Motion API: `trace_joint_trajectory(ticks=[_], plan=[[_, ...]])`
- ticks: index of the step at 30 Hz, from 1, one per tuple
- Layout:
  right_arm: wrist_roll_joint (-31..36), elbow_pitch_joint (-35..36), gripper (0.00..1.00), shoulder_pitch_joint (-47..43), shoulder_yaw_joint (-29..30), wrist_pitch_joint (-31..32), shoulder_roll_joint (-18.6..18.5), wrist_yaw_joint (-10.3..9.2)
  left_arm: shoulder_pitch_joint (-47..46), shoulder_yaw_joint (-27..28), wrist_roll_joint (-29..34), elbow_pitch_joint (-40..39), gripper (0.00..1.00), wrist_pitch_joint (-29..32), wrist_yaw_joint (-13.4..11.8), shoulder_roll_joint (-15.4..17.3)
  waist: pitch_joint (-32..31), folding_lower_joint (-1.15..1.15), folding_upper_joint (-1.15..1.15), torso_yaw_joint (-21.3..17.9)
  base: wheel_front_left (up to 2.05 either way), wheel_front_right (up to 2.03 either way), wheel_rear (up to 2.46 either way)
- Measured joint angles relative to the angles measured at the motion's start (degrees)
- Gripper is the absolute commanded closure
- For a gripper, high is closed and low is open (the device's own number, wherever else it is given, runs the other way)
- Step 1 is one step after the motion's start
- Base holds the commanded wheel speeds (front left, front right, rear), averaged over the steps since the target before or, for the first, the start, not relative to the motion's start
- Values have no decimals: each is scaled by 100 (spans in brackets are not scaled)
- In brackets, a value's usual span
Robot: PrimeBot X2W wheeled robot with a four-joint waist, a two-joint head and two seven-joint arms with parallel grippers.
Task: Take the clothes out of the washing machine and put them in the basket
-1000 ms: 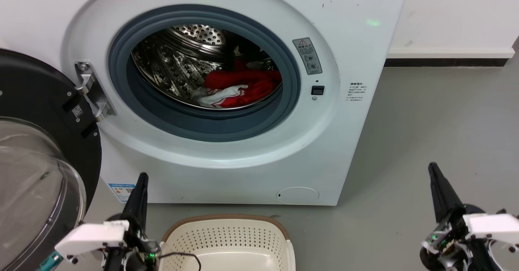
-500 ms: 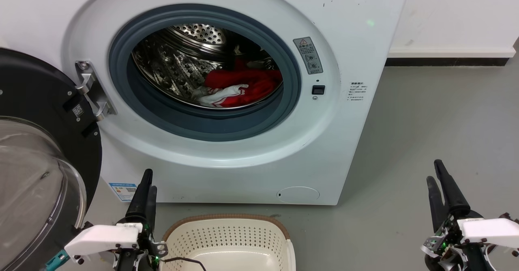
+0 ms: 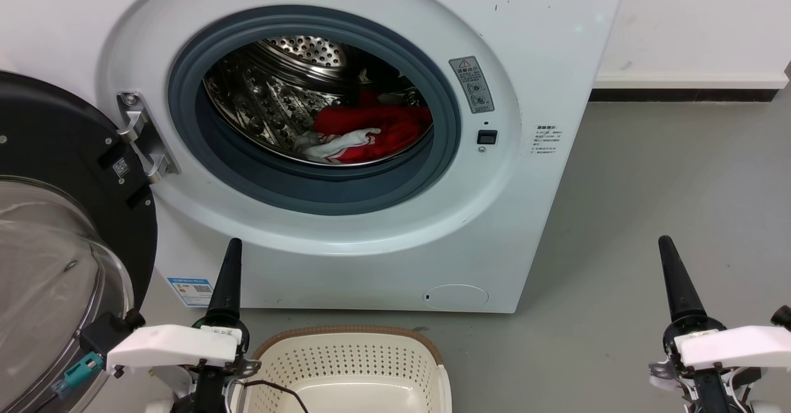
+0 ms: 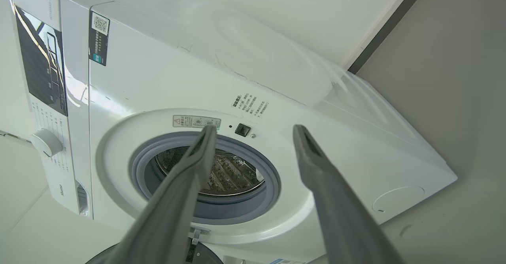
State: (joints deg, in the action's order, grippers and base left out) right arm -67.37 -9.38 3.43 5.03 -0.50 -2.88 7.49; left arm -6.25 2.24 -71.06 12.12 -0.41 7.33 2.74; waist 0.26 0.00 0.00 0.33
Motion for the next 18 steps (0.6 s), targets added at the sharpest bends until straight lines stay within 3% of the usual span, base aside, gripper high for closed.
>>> trace_joint_trajectory(ticks=[18], plan=[[2308,291,0,-120,-132,-366,1,0,-113,-193,1931,-58,0,-375,0,8,-25,0,0,9,0,0,0]])
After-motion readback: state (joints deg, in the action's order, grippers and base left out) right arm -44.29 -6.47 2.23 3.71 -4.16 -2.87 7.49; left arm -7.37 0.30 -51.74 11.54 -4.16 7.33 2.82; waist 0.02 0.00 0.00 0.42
